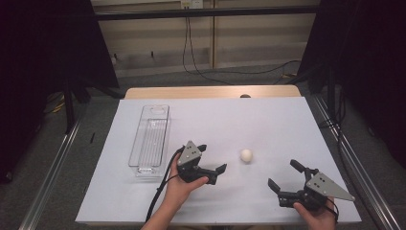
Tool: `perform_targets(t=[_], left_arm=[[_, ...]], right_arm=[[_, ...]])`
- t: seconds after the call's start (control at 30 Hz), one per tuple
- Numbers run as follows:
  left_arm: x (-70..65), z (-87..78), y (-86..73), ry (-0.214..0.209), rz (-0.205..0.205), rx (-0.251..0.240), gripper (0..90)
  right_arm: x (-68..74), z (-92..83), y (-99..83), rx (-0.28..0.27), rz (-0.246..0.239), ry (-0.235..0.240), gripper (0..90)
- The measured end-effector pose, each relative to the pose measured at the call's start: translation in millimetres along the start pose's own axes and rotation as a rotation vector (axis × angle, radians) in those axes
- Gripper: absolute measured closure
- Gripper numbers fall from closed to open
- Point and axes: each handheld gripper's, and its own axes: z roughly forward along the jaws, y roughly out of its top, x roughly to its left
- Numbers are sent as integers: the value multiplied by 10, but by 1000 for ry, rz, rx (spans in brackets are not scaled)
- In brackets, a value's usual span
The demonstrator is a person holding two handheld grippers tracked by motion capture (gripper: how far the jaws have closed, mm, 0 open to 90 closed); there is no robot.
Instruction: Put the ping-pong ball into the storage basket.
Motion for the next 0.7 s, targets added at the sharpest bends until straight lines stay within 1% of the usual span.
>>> perform_targets(t=[0.17, 0.2, 0.23, 0.3, 0.4, 0.5, 0.53, 0.57, 0.6, 0.67, 0.7], left_arm=[[6, 42, 24, -5, 12, 18, 21], [2, 57, 29, -8, 4, 9, 21], [2, 65, 38, -5, 7, 18, 21], [-11, 84, 52, -10, 1, 16, 21], [-20, 115, 83, -17, 2, 15, 21], [-22, 148, 87, -15, 1, 18, 21], [-22, 168, 81, -21, -2, 11, 21], [-23, 184, 78, -24, -4, 18, 21], [-23, 192, 82, -16, -2, 28, 21], [-12, 213, 82, -17, -7, 24, 21], [-5, 221, 83, -12, -8, 30, 21]], right_arm=[[8, 13, -3, 6, 0, 1, 8], [7, 15, -4, 5, -1, 1, 8], [8, 16, -4, 6, 1, 2, 8], [6, 15, -3, 8, 3, 2, 8], [3, 17, 2, 0, -3, 5, 8], [4, 16, 3, 1, -3, 6, 8], [2, 17, 0, 1, -1, 5, 8], [0, 12, 0, 1, 2, 1, 8], [2, 12, 1, 0, 8, -2, 8], [-6, 13, -1, 2, 3, 1, 8], [-7, 11, -1, 5, 5, 4, 8]])
